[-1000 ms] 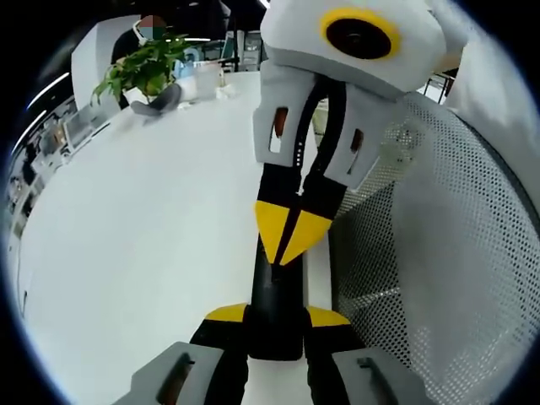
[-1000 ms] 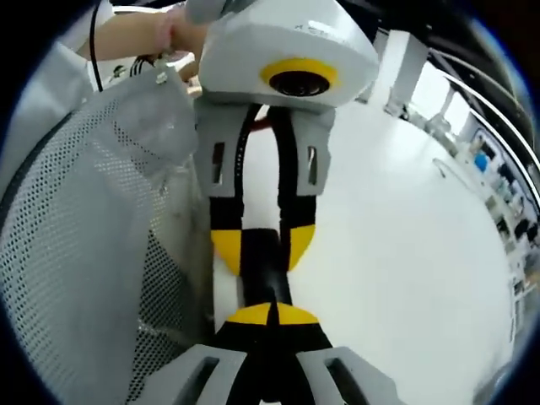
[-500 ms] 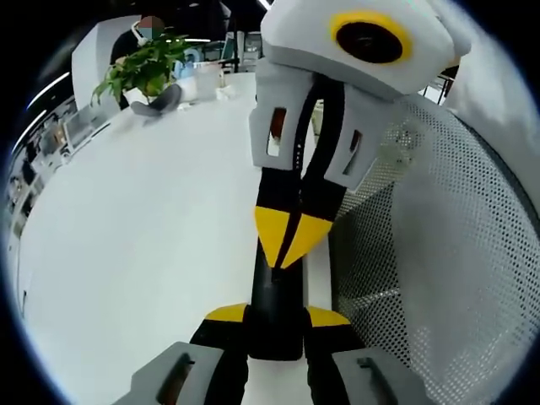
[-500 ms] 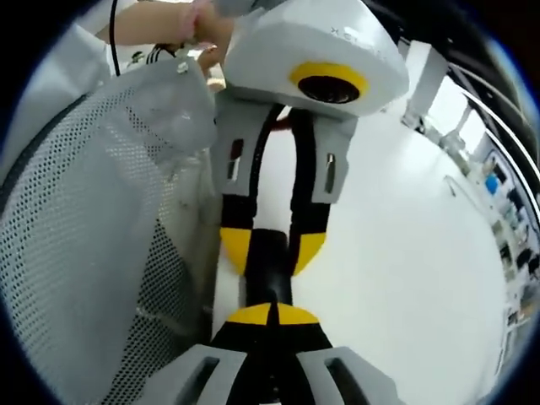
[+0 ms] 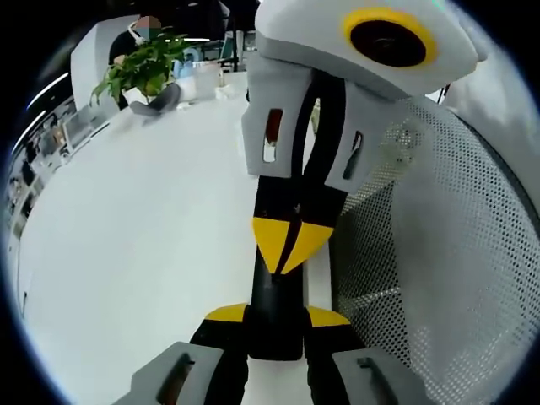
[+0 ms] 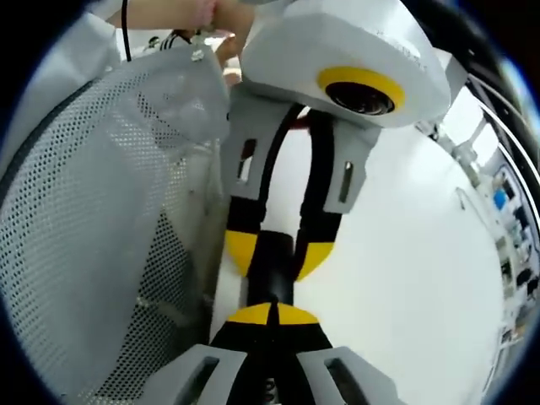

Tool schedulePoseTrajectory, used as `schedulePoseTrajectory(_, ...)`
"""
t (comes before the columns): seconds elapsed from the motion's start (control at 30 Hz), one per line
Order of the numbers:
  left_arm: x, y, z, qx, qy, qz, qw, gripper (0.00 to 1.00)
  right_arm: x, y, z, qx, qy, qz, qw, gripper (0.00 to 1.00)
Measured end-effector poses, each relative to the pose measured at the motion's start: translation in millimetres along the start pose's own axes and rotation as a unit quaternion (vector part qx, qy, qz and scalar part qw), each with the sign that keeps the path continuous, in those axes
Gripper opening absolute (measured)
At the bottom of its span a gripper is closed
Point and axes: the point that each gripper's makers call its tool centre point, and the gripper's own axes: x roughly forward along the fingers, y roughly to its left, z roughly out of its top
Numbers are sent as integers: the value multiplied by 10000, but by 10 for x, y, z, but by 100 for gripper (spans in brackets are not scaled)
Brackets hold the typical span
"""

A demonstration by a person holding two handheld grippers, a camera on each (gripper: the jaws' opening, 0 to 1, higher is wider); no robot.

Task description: Press the specified remote control buttons in sequence, fully releasing each button before pressing the next.

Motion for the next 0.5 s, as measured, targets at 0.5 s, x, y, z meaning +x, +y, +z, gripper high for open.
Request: schedulePoseTrajectory(0.5,-1,4,-2,35,57,-5,10000,24,18,-13,-10,-96,286,-123,9995,0)
